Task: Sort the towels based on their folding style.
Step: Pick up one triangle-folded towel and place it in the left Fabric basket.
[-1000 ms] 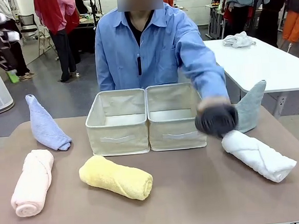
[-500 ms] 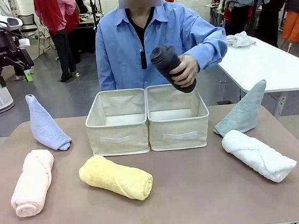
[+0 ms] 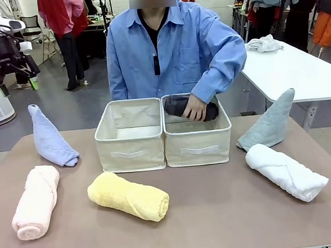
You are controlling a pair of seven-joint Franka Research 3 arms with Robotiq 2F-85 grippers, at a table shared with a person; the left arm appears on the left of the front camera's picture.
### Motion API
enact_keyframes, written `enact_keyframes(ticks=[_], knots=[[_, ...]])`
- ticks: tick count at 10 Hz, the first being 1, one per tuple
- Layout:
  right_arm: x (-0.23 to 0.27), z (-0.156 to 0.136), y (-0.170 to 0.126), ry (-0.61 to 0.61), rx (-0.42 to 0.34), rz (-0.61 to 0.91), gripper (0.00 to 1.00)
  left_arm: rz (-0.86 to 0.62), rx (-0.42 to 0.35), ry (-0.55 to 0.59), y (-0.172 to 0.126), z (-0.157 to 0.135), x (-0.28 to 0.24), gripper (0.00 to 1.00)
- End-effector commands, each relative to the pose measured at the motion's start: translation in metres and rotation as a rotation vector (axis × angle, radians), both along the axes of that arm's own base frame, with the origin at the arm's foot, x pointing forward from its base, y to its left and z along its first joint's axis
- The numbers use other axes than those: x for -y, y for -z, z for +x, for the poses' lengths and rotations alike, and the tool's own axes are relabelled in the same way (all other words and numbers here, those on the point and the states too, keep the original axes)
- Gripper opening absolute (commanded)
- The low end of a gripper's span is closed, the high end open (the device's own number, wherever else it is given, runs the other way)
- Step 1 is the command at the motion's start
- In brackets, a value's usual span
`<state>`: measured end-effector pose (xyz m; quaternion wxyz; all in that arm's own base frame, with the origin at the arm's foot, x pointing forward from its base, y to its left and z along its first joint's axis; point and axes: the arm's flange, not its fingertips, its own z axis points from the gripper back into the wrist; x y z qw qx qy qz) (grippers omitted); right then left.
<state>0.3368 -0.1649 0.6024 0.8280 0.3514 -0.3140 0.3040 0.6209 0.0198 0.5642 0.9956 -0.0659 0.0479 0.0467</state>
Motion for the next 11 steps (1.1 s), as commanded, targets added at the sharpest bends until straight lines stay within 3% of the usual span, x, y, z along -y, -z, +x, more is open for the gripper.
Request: enact_keyframes(ticks=[1, 2, 4, 7, 10, 11], knots=[[0.000, 0.001, 0.000, -0.011, 0.015, 0.017, 1.00, 0.133, 0.114, -0.214, 0.042, 0.005, 0.011, 1.00], [0.000, 0.001, 0.000, -0.011, 0.015, 0.017, 1.00, 0.164, 0.136, -0.304, 0.057, 0.012, 0.011, 1.00], [0.000, 0.001, 0.000, -0.011, 0.015, 0.017, 1.00, 0.204, 0.099, -0.386, 0.076, 0.026, 0.007, 1.00], [0.000, 0.001, 0.000, -0.011, 0.015, 0.017, 1.00, 0.223, 0.077, -0.431, 0.094, 0.039, 0.004, 1.00], [0.000, 0.001, 0.000, -0.011, 0.015, 0.017, 1.00, 0.242, 0.131, -0.460, 0.108, 0.051, -0.003, 1.00], [0.000, 0.001, 0.000, -0.011, 0.015, 0.017, 1.00, 0.262, 0.178, -0.443, 0.110, 0.053, -0.005, 0.80]])
